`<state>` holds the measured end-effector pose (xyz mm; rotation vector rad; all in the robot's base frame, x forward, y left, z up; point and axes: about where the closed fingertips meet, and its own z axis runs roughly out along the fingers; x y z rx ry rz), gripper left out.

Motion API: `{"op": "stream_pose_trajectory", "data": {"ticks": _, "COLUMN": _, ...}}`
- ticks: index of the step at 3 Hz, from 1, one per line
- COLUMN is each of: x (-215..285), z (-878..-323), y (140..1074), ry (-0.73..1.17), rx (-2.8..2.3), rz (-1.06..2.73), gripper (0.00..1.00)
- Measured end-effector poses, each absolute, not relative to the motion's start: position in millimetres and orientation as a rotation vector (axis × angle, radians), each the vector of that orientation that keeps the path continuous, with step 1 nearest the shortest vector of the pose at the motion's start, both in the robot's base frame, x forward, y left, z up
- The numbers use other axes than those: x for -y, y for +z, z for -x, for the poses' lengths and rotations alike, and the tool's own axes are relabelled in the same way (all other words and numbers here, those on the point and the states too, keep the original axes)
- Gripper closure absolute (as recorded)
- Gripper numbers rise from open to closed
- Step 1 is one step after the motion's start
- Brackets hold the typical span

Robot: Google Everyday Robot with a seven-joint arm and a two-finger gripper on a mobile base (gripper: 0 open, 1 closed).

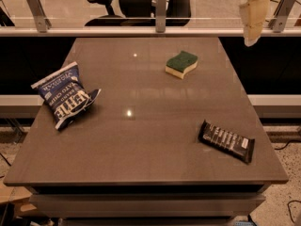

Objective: Pick sponge

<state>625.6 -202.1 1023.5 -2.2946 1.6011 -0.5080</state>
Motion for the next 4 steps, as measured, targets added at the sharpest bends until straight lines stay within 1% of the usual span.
{"op": "stream_pose_trajectory", "data": {"ticks": 2, "x": 191.7, "z": -659.9, "y": 1016.3, "ry": -0.435, "rx": -1.415, "rz": 2.417, "gripper": 0.00}}
{"op": "stream_pose_trajectory", "data": {"ticks": 4, "x": 155.8, "z": -701.1, "y": 987.5, "ry": -0.408, "rx": -1.264, "rz": 2.540, "gripper": 0.00}}
